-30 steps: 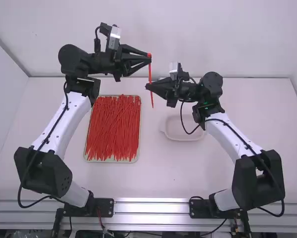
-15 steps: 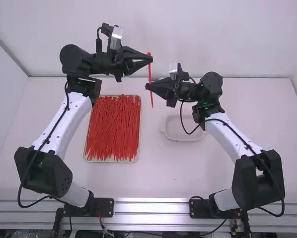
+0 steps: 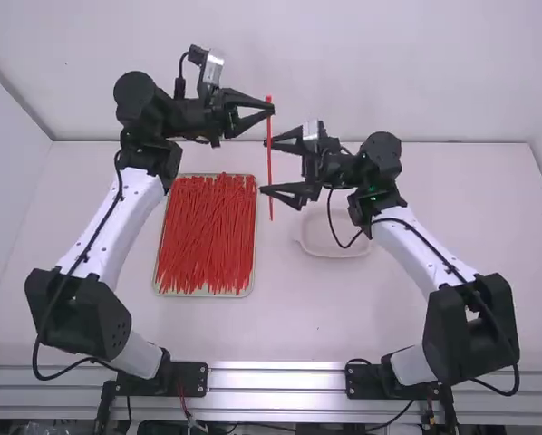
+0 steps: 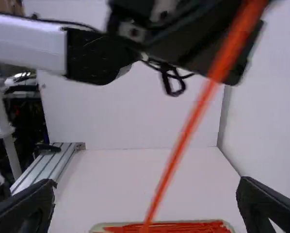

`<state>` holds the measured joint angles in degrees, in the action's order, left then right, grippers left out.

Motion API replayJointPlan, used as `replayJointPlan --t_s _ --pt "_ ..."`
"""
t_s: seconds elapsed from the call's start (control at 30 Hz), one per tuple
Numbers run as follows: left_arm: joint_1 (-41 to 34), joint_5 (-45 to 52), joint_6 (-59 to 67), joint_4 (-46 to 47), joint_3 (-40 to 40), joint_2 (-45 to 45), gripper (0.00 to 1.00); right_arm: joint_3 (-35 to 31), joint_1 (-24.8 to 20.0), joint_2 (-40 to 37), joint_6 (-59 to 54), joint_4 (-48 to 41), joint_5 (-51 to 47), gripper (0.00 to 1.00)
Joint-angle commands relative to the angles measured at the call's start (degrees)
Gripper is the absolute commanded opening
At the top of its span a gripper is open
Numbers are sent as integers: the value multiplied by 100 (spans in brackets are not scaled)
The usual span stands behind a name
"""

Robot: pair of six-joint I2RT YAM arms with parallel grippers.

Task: Fasten the cable tie

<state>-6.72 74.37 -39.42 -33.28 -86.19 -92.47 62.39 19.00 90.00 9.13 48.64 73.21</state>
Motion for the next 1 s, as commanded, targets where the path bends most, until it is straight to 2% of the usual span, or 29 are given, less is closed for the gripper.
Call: replayJointPlan --t_s 0.0,0.13,0.3,0.43,0.53,0.73,0.97 --pt "153 -52 20 177 -129 31 2 127 55 35 -881 -2 968 100" --pt "271 -212 17 708 -129 13 2 127 52 35 -1172 -13 1617 100" --pt "369 -330 -133 776 -129 -114 2 122 46 35 -1366 -184 1574 100" --pt "380 -345 -326 660 -157 -254 2 92 17 35 -2417 -295 1530 100" --pt "411 -149 -730 376 -240 -385 2 44 -116 35 -3008 -289 1322 100" --pt "407 -50 -1362 -26 -273 -437 2 -17 -382 35 -3423 -271 791 100" --pt "411 -490 -1519 341 -273 -437 2 -20 -640 35 -4701 -284 981 100"
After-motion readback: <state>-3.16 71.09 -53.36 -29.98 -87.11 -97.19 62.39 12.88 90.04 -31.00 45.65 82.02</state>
